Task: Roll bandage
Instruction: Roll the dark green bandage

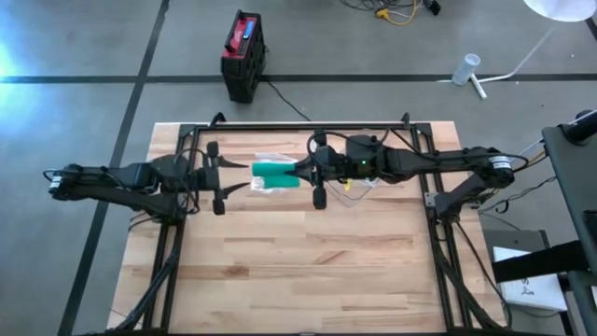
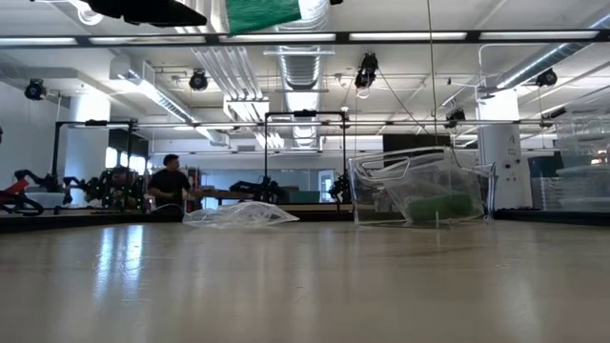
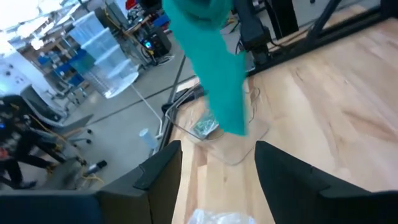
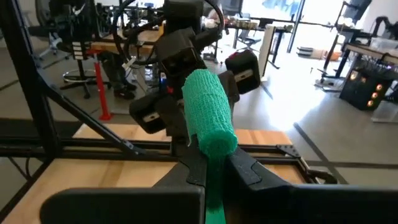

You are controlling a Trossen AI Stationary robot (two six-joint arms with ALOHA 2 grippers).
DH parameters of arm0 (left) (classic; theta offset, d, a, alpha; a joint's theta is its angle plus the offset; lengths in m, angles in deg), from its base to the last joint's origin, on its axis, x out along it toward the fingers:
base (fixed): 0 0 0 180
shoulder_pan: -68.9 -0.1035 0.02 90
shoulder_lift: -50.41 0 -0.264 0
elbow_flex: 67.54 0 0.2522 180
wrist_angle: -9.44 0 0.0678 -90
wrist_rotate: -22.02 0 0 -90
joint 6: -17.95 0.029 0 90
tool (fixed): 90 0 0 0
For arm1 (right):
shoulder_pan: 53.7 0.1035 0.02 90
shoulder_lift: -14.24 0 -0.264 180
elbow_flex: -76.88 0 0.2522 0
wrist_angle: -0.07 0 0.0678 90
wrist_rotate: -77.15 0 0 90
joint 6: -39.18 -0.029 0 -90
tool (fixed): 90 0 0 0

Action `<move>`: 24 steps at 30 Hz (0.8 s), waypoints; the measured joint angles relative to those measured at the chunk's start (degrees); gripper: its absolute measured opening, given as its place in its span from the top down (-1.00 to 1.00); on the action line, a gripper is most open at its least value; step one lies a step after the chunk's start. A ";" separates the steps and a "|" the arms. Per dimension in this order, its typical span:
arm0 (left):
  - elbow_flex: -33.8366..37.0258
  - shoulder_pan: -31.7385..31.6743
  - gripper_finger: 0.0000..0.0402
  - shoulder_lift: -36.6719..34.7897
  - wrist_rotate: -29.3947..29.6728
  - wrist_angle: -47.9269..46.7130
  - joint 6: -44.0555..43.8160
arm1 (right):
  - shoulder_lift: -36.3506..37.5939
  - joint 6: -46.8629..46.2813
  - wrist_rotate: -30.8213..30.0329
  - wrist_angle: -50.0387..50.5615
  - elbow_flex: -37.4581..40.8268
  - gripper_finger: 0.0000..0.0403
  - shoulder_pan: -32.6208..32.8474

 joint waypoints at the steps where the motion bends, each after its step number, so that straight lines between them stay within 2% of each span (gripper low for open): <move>1: 0.04 0.00 0.04 0.00 0.00 -0.03 1.20 | 0.16 0.56 0.02 0.26 0.00 0.96 0.26; 6: 0.05 0.00 0.05 0.41 0.00 0.79 3.67 | 3.29 3.62 0.02 5.61 0.00 0.96 0.90; 15: 0.55 0.00 -0.03 3.01 -0.64 2.21 4.24 | 5.40 5.92 0.36 6.68 5.40 0.96 1.64; 21: 1.39 0.00 -0.11 3.42 -4.42 4.41 1.78 | 5.46 7.94 0.02 -0.25 10.50 0.96 1.56; 24: 3.30 0.00 -0.14 3.36 -5.73 9.12 0.47 | 5.48 9.74 0.43 -3.53 11.78 0.96 1.52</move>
